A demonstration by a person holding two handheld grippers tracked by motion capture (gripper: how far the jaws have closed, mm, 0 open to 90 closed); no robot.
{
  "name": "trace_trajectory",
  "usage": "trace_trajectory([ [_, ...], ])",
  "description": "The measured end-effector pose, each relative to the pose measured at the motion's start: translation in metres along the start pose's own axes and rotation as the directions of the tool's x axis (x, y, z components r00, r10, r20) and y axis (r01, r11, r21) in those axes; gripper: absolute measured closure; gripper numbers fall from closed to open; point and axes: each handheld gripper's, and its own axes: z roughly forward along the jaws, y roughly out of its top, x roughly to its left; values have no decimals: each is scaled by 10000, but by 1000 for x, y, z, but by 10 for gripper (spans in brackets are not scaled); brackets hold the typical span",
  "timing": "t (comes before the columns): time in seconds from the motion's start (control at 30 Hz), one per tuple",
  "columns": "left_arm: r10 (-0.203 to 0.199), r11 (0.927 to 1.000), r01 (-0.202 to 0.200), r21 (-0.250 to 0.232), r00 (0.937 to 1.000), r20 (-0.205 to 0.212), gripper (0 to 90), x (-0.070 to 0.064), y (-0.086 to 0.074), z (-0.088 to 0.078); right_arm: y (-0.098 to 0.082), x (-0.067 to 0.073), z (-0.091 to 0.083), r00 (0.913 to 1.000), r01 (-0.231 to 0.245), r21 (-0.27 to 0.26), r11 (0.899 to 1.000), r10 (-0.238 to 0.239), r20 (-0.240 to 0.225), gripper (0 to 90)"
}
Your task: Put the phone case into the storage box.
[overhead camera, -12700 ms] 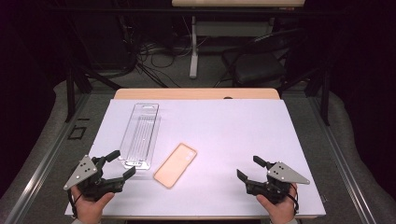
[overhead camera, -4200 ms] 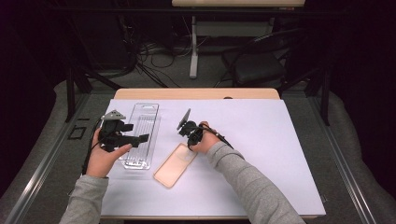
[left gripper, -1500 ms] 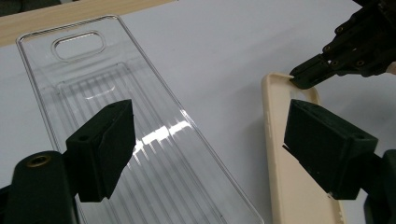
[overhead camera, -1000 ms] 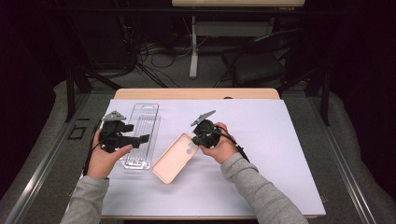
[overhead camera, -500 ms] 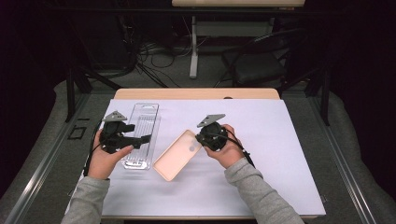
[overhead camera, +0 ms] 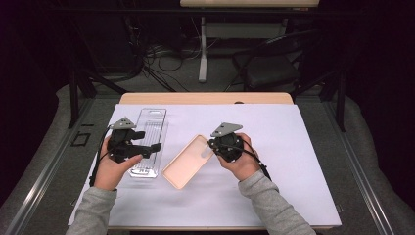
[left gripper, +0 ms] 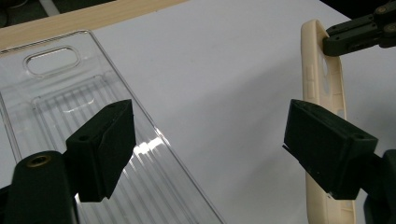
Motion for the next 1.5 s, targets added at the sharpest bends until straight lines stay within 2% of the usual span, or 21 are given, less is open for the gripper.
trace_trajectory([
  [0.17,-28,10000,28,-51,10000,81,167,-4,0,1,-1,2,-6,9997,176,-169,9997,-173,199,880],
  [0.43,171,9998,-173,82,9995,259,168,-9,1,3,-3,6,-10,9989,282,-272,9992,-271,379,881],
  [0.67,289,9995,-296,135,9981,538,227,-15,1,4,-4,11,-14,9971,567,-455,9974,-543,541,880],
  [0.87,352,9993,-365,124,9950,937,283,-23,2,5,-4,15,-17,9948,788,-626,9949,-744,695,880],
  [1.0,339,9992,-369,178,9891,1436,341,-29,2,8,-4,17,-18,9939,888,-666,9938,-840,717,880],
  [1.13,12,9989,-103,448,9804,1970,379,-31,0,13,-4,18,-19,9930,968,-723,9927,-914,742,880],
  [1.2,-38,9985,-76,536,9777,2098,397,-32,-1,15,-4,19,-19,9924,1022,-725,9921,-967,757,880],
  [1.43,227,9972,-405,628,9647,2625,459,-38,-1,21,-4,22,-19,9903,1181,-714,9904,-1122,821,880],
  [1.5,225,9971,-403,639,9658,2584,459,-39,-2,22,-4,24,-19,9893,1260,-735,9893,-1198,832,880],
])
